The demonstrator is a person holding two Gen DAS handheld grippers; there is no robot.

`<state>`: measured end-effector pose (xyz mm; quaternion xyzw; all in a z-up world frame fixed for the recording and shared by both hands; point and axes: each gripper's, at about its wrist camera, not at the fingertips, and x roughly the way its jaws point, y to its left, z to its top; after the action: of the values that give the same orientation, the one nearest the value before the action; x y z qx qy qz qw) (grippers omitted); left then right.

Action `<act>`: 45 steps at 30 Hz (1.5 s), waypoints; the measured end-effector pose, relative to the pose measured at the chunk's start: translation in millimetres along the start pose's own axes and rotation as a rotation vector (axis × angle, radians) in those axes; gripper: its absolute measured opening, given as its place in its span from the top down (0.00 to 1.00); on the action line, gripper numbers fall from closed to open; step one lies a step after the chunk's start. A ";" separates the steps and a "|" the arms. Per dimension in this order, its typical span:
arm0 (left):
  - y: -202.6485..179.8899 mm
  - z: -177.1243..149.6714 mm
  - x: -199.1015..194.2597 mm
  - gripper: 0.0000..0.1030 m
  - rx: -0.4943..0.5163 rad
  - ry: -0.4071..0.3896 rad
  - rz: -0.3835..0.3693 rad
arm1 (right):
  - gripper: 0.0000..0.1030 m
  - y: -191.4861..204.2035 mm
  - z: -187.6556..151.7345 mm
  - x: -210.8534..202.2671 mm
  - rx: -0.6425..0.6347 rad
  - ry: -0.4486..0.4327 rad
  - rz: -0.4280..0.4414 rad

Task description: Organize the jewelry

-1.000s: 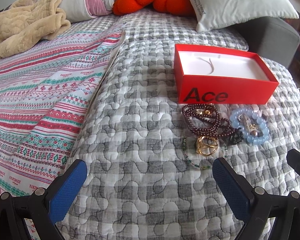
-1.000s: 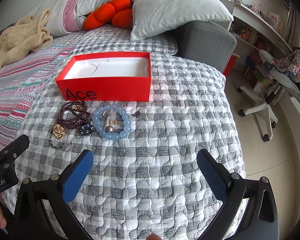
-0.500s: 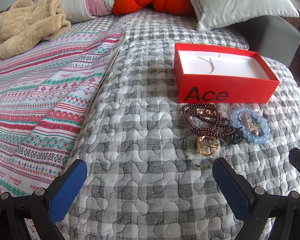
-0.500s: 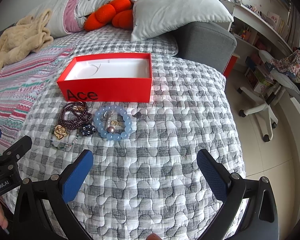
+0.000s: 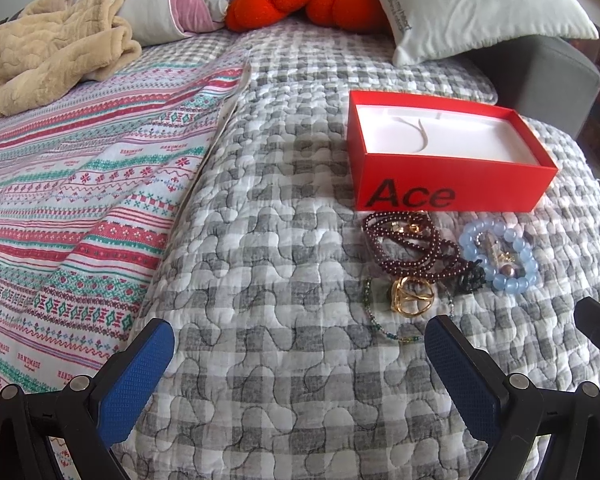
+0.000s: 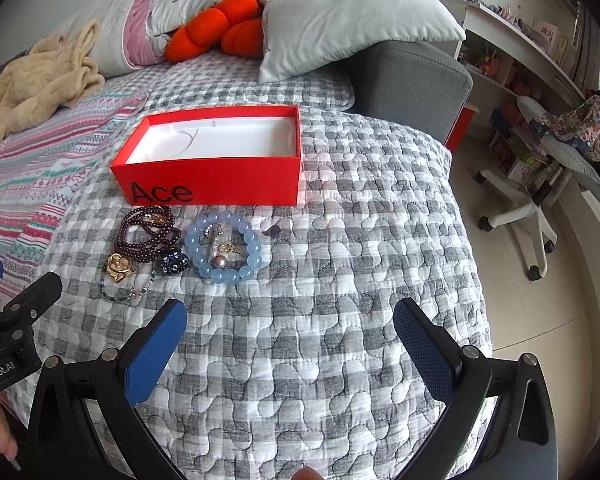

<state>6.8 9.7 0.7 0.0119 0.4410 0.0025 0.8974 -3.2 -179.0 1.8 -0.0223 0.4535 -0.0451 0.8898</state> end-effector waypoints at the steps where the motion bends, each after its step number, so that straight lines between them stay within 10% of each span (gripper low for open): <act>1: 0.3 -0.1 0.1 0.00 -0.001 0.002 0.000 | 0.00 0.1 0.1 0.3 -0.001 0.000 -0.002; 33: 0.3 -1.0 5.9 0.00 0.022 0.023 0.016 | 0.00 0.5 -0.4 1.4 -0.007 0.006 0.003; 45: -4.0 35.4 22.5 0.01 0.101 0.106 -0.098 | 0.00 -7.1 36.0 14.0 0.009 0.125 0.105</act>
<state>48.5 5.3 4.4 0.0355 0.4873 -0.0633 0.8702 33.7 -187.5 12.3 0.0083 0.5084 -0.0018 0.8611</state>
